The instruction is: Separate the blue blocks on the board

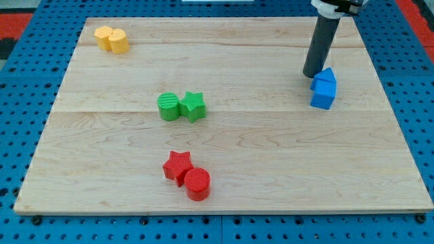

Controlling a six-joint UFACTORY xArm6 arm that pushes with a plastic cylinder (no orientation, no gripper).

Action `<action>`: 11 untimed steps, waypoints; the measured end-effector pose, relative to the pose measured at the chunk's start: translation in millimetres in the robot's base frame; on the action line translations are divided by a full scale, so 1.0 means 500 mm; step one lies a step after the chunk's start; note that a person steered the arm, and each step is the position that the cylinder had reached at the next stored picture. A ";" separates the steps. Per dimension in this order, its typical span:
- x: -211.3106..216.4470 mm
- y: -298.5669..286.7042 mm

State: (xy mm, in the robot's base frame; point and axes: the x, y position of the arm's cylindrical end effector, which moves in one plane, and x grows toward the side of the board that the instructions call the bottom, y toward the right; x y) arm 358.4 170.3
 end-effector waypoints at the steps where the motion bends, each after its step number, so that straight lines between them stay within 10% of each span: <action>1: 0.000 0.000; 4: -0.089 0.071; 6: 0.012 0.201; 11: 0.008 0.015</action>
